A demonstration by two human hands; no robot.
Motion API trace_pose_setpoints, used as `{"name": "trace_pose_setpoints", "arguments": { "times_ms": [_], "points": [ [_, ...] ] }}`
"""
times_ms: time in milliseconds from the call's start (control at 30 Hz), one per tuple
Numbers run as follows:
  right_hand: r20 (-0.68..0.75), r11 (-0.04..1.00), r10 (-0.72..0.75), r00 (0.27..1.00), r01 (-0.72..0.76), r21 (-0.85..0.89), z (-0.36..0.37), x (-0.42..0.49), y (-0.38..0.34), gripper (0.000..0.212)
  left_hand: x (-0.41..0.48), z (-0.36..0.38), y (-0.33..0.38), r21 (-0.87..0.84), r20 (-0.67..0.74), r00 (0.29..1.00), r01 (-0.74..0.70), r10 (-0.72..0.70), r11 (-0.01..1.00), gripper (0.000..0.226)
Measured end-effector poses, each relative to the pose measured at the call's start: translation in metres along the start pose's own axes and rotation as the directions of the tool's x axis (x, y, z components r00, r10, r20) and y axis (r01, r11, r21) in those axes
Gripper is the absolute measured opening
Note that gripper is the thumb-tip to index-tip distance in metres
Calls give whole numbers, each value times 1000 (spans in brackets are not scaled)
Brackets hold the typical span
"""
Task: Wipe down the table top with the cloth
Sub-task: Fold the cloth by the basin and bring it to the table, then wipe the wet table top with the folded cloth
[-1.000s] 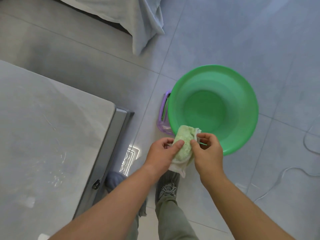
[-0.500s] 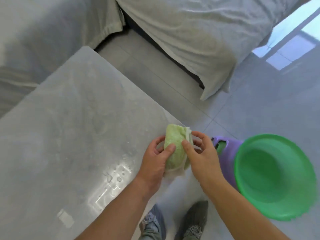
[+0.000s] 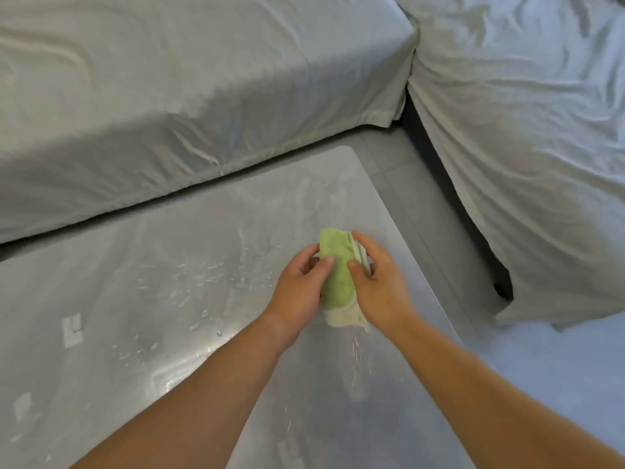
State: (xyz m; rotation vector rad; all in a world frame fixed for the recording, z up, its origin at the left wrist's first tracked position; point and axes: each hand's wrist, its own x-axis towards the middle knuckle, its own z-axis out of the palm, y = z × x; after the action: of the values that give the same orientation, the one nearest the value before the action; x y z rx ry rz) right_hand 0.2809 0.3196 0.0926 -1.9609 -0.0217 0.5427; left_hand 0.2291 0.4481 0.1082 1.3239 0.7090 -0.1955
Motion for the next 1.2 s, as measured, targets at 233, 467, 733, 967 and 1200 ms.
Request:
{"name": "trace_pose_setpoints", "arguments": {
  "times_ms": [233,467,733,967,1200],
  "points": [
    [56,954,-136,989,146,-263,-4,125,-13,48,89,-5,27,303,21,987,-161,162,940,55],
    [180,577,-236,955,287,-765,17,171,-1,53,110,-74,18,955,-180,961,120,210,271,81],
    [363,294,-288,886,442,-847,20,203,21,60,106,-112,-7,948,-253,966,236,54,215,112],
    [428,305,-308,850,514,-802,62,200,6,63,109,-115,-12,948,-245,967,225,66,224,112],
    [337,342,-287,897,424,-839,39,239,-5,61,109,-115,-18,945,-234,970,211,65,251,108]
  ]
}}
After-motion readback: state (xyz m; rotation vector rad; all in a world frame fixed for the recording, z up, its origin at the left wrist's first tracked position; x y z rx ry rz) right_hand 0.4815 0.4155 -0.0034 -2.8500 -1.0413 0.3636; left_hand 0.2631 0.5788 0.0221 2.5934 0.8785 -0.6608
